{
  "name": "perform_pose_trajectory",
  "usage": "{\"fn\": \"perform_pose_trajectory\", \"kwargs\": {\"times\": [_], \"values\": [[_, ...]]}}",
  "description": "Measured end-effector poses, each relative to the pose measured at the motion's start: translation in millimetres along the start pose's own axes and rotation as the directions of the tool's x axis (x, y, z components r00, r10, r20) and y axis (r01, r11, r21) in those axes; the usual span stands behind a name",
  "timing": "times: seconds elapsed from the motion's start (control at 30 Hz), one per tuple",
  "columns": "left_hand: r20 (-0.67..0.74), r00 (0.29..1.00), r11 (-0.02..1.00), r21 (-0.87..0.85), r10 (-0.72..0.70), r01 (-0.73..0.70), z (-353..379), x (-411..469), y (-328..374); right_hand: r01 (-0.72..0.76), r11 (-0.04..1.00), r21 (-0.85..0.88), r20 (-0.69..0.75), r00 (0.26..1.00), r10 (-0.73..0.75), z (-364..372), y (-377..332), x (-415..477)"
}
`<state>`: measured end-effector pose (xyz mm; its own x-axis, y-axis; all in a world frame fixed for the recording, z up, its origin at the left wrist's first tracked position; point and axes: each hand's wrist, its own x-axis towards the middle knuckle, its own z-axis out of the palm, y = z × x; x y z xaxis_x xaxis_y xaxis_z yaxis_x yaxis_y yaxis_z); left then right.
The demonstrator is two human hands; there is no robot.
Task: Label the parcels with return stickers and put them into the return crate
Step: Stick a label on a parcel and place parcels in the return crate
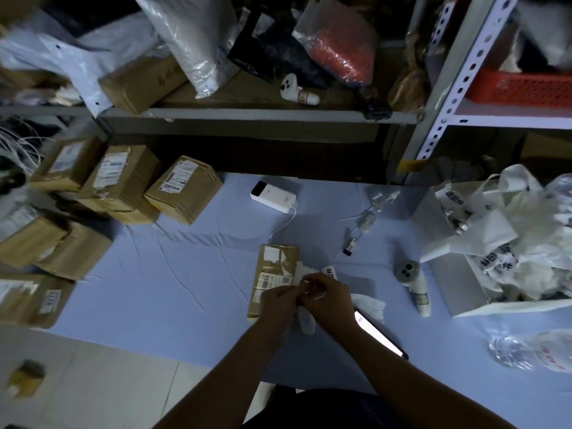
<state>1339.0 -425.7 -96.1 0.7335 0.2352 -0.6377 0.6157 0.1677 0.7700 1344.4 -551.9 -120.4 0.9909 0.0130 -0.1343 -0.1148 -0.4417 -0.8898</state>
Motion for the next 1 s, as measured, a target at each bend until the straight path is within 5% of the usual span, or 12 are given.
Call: {"fn": "perform_pose_trajectory", "kwargs": {"times": [0.1,0.27,0.43,0.57,0.7,1.0], "values": [[-0.026,0.999,0.999,0.006,0.044,-0.044,-10,-1,4,0.000,1.000,0.019,0.064,0.998,-0.001,1,0,-7],[-0.073,0.992,0.995,0.027,0.099,-0.097,-27,5,5,-0.115,0.986,0.125,-0.023,0.993,0.118,-8,3,-11],[-0.052,0.961,0.958,0.113,0.270,-0.263,-36,-9,5,-0.180,0.961,0.210,0.092,0.982,0.164,-11,-1,-13],[0.122,0.801,0.690,0.443,0.587,-0.573,-48,-4,-3,-0.126,0.974,0.189,0.086,0.990,0.111,-11,-8,-12],[0.269,0.682,0.450,0.581,0.680,-0.678,-51,0,-10,-0.086,0.994,0.067,0.105,0.991,0.079,-8,-11,-16],[0.407,0.658,0.379,0.578,0.633,-0.722,-53,-12,-1,0.081,0.996,-0.037,0.146,0.986,-0.075,-9,-18,-29]]}}
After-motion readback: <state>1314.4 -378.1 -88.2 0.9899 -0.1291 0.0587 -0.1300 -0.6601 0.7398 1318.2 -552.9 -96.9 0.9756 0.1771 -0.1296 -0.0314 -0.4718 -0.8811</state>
